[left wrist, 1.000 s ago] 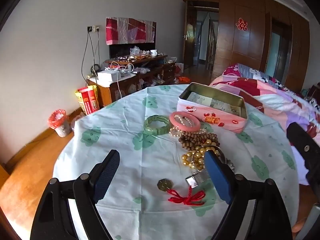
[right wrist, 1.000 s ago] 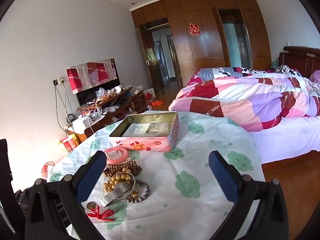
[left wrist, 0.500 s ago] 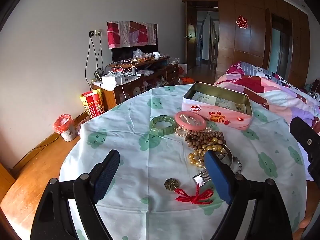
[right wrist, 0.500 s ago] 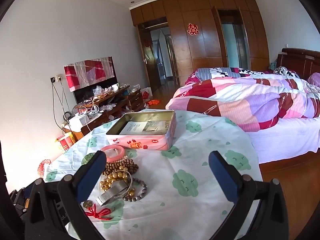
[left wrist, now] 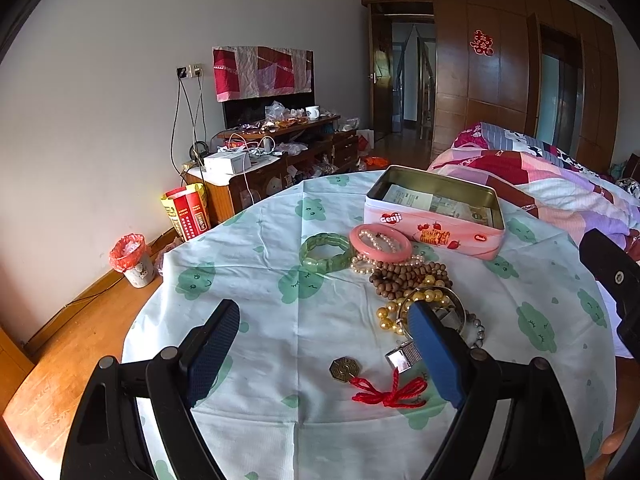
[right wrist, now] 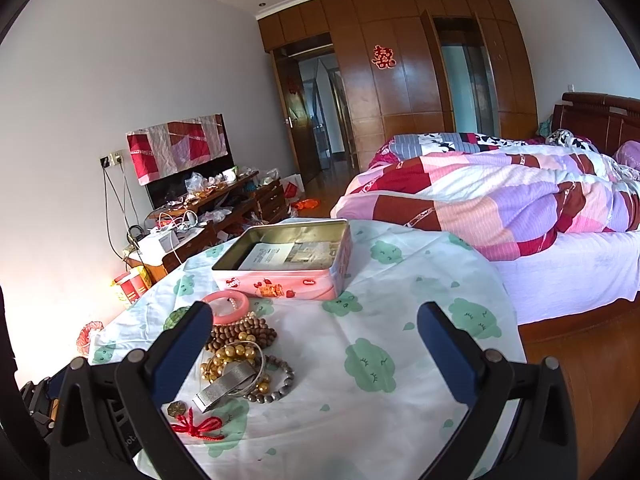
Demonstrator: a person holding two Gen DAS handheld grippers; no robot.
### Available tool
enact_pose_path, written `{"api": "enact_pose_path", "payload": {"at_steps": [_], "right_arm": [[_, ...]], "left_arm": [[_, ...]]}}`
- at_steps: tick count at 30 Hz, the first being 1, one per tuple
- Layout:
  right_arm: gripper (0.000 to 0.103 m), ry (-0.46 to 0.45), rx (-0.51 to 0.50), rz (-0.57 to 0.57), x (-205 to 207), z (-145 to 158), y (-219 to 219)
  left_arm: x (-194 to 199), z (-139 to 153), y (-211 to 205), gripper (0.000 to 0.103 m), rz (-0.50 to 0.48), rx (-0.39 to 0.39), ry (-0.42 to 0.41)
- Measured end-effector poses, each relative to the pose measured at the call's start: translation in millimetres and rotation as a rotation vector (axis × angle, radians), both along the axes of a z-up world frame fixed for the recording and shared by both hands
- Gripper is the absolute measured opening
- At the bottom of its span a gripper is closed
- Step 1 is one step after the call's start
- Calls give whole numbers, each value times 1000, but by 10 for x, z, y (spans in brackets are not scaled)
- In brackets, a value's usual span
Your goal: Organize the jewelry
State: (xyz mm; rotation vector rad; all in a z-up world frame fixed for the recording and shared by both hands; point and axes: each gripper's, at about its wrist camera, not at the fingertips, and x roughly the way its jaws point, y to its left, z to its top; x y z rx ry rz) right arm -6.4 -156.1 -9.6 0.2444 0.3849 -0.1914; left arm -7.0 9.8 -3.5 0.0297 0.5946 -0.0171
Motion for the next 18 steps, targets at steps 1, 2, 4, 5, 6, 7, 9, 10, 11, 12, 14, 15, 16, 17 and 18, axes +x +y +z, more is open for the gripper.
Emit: {"api": "enact_pose_path", "payload": {"at_steps": [1, 2, 4, 5, 6, 7, 9, 10, 11, 12, 14, 15, 16, 17, 18], "right_arm": [[103, 0, -1, -1, -2, 2, 0], [103, 0, 0, 0, 0, 5, -3], [103, 1, -1, 0, 0, 6, -4], [103, 2, 0, 0, -1, 7, -8], [103, 3, 1, 0, -4, 8, -10], [103, 1, 2, 1, -3, 7, -9], [103, 2, 2, 0, -2, 3, -7], [103, 2, 1, 0, -4, 3, -8], [103, 2, 3, 1, -4, 2, -10], [103, 1, 4, 2, -4, 0, -10], [103, 1, 4, 1, -3, -4, -8], [103, 1, 3, 0, -8, -3, -8], [103, 2, 3, 1, -2, -1, -9], [103, 2, 3, 1, -5, -2, -10], [103, 3, 4, 2, -2, -1, -11]], "left_arm": [[0, 1, 2, 86, -1, -1, 2], [0, 0, 0, 86, -1, -1, 2], [-3, -2, -5, 86, 0, 0, 0], [-2, -2, -5, 86, 0, 1, 0], [-2, -3, -5, 86, 0, 1, 0], [-2, -1, -3, 86, 0, 0, -1], [-1, -1, -5, 86, 0, 1, 0], [-1, -1, -4, 86, 0, 1, 1], [-1, 0, -1, 86, -1, 1, 1], [-1, -1, -3, 86, -1, 0, 2], [-2, -3, -8, 86, 0, 2, 0], [-2, -3, -8, 86, 0, 2, 0], [-2, -2, -6, 86, 0, 2, 0], [-1, -3, -7, 86, -1, 1, 1], [-1, -3, -8, 86, -1, 1, 1]]}}
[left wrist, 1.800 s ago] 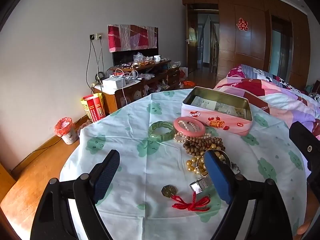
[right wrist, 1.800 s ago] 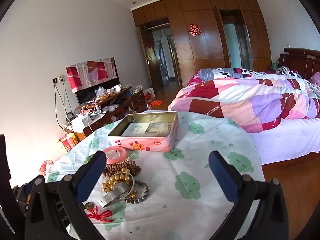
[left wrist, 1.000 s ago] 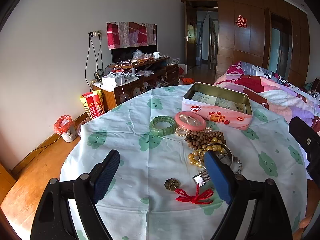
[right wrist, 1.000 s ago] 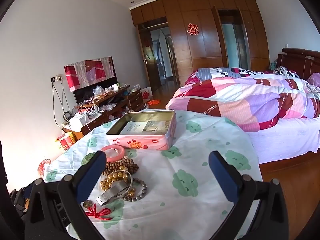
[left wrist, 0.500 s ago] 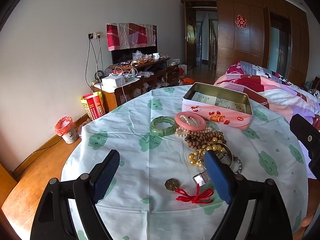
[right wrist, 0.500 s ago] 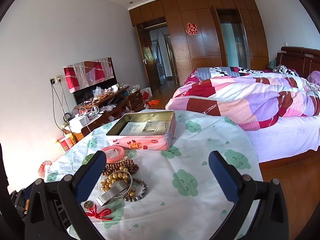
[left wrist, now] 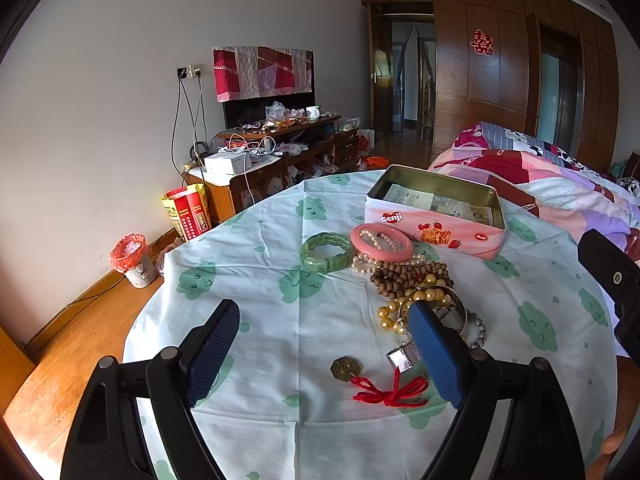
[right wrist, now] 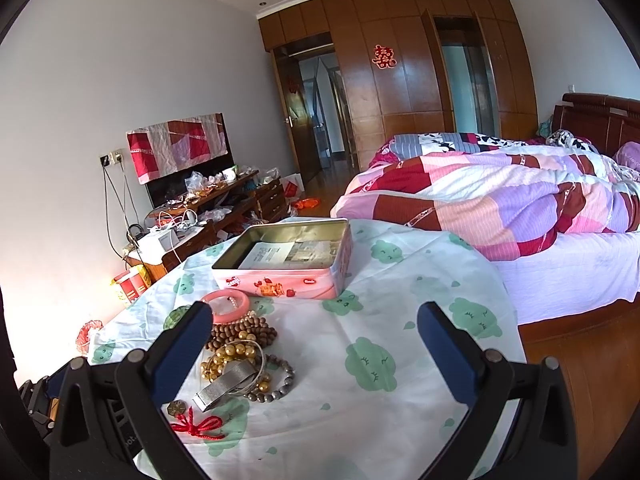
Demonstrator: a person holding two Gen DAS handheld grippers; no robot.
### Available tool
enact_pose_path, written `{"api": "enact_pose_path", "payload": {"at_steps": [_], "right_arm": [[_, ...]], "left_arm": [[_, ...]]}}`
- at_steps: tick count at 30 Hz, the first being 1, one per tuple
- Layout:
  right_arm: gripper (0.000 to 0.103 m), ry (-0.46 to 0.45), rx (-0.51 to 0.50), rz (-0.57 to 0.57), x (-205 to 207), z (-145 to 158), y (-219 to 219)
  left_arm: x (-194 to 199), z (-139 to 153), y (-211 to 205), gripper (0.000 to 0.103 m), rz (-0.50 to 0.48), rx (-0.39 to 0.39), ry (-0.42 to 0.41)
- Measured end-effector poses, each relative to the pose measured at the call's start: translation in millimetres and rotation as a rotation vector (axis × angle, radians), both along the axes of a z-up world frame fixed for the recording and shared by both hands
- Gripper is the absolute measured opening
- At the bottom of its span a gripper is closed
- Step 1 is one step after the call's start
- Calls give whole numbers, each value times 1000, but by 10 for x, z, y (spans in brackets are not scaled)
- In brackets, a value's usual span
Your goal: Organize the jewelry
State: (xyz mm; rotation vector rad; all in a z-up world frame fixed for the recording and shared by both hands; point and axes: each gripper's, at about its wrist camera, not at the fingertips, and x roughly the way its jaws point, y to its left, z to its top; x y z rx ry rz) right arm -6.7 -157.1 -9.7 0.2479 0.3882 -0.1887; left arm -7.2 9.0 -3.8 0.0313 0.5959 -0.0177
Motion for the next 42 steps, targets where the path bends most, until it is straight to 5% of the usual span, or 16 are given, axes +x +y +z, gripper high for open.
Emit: {"api": "enact_pose_path", "payload": {"at_steps": [42], "right_arm": [[103, 5, -27, 36, 91, -85, 63]], "left_arm": [[145, -169, 96, 86, -48, -7, 41]]}}
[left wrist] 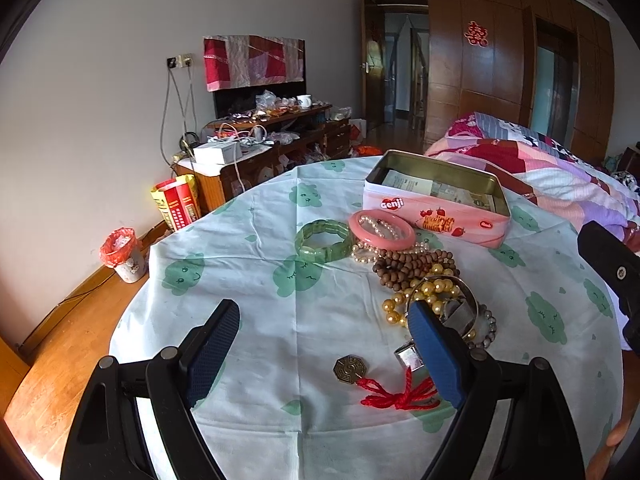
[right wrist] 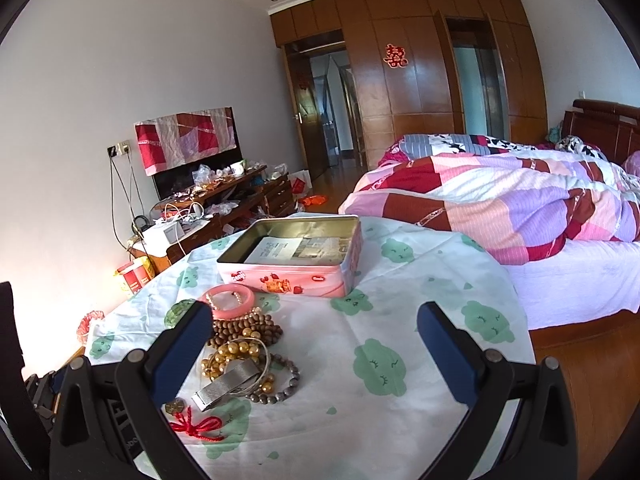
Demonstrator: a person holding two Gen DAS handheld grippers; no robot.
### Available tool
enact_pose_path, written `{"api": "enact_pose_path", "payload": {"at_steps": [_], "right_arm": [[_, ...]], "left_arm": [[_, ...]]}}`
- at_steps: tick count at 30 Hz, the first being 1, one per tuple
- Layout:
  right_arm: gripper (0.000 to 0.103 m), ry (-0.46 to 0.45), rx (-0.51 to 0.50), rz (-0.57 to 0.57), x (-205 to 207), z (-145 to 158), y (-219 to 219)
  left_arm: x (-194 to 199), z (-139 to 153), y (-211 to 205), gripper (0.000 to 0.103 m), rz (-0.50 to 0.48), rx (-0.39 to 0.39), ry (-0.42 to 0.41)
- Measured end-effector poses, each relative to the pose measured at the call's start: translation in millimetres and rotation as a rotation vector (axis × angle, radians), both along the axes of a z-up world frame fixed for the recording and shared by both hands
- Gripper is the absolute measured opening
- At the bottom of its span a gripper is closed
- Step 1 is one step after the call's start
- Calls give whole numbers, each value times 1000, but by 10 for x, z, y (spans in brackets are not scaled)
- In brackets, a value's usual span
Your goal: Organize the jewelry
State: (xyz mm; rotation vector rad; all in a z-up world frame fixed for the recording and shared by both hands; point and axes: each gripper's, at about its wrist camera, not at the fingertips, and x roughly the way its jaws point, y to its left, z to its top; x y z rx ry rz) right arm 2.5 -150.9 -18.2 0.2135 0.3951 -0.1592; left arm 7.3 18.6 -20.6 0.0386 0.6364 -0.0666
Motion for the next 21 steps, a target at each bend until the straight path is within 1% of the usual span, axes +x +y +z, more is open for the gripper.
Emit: {"api": "enact_pose_path", "payload": {"at_steps": [2, 6, 7, 8, 9, 11, 14, 16, 19, 21], "right_arm": [[103, 16, -3, 21, 56, -24, -11], [102, 113, 22, 88, 215, -162, -92], [91, 136, 36, 112, 250, -197, -107], [76, 170, 48, 139, 290, -239, -109], [70, 219, 64, 173, 350, -299, -104], [66, 265, 112, 239, 419, -385, -89], [66, 303, 162, 323, 483, -462, -2], [66, 333, 219, 422, 524, -490, 89], [66, 403, 354, 541, 600, -590, 204], [66, 442, 390, 578, 643, -664, 292]], "left_arm": [[27, -54, 86, 86, -16, 9, 6], [70, -154, 259, 86, -1, 55, 18], [93, -186, 331, 86, 6, 58, 30], [108, -202, 378, 86, 7, 51, 40], [128, -216, 428, 86, 8, 41, 51], [177, -247, 532, 86, 16, 19, 77], [220, -260, 629, 86, -7, -13, 88], [219, -255, 653, 86, -39, -21, 84], [202, -234, 679, 86, -68, 3, 65], [194, -224, 698, 86, -73, 9, 57]]}}
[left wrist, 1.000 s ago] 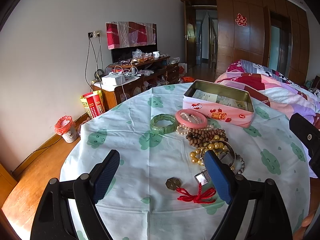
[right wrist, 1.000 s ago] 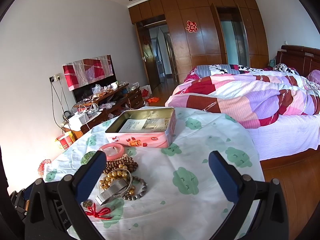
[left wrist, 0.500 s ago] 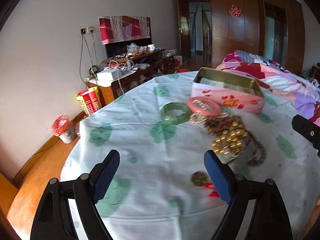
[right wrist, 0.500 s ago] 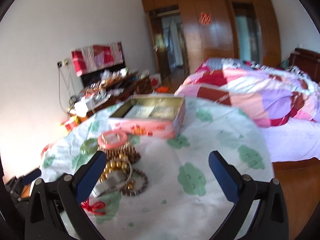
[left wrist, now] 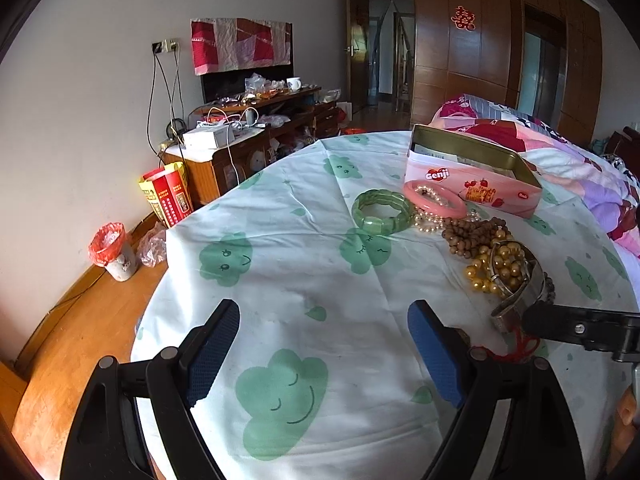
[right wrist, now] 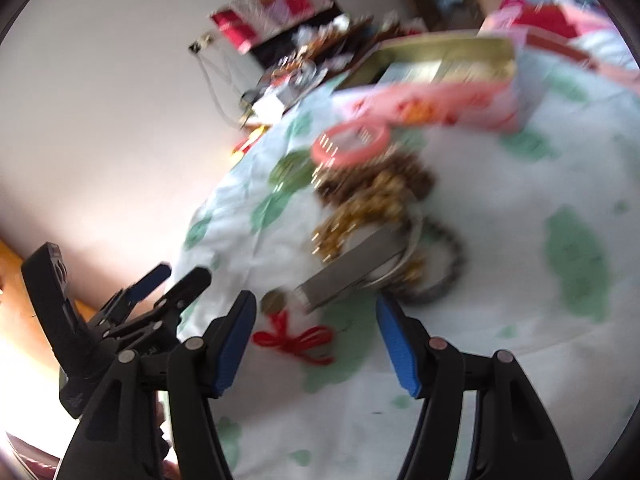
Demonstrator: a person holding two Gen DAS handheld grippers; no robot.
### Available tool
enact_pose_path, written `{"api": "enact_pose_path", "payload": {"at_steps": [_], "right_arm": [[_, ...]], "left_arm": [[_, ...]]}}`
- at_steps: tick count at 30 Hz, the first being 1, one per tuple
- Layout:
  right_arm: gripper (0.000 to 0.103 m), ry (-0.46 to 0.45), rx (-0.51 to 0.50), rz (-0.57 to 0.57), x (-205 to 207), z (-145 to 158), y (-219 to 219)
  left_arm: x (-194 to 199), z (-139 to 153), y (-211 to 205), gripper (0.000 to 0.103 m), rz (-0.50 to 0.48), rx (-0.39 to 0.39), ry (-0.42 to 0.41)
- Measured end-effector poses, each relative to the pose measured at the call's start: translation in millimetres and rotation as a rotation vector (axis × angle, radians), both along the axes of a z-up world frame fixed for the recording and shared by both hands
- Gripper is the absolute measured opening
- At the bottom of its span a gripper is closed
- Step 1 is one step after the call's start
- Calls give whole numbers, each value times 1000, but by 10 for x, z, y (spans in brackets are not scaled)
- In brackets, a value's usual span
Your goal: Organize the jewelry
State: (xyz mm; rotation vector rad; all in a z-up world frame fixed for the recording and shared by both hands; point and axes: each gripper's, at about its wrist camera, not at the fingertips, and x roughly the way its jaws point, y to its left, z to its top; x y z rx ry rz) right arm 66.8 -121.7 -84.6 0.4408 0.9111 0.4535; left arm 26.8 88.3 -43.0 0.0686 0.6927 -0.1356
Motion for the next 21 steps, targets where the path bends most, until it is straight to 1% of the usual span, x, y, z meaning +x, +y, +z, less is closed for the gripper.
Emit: {"api": "enact_pose_path", "payload": {"at_steps": [3, 6, 7, 8, 9, 10, 11, 12, 14, 16, 18, 21], "right_arm": [[66, 18, -4, 6, 78, -47, 59], [66, 27, 17, -18, 189, -41, 30], [59, 32, 32, -20, 211, -44, 10], [43, 38, 46, -18, 242, -53, -11], [34, 46, 40, -14, 265, -68, -22], [30, 56, 26, -8, 292, -90, -29], [28, 53, 43, 1, 296, -97, -50], [27, 50, 44, 6, 288, -89, -61], [22, 31, 10, 7, 253, -54, -78], [21, 20, -1, 17, 201, -10, -121], [21, 1, -3, 15, 121, 42, -195], [21, -46, -54, -7, -16, 143, -319]], "left_arm": [[-4, -10, 38, 86, -28, -17, 3], [-1, -33, 46, 86, -58, -27, 24], [-9, -37, 41, 86, -70, -26, 28], [-16, -35, 32, 86, -77, -26, 27], [-27, -32, 20, 86, -89, -26, 26], [-40, -29, -8, 86, -109, -28, 26], [-52, -27, -31, 86, -126, -29, 26], [-64, -21, -62, 86, -147, -28, 27], [-93, -11, -141, 86, -197, -26, 31], [-130, 3, -234, 86, -255, -28, 36], [-163, 9, -321, 86, -305, -36, 48], [-182, -13, -452, 86, -360, -36, 73]]}}
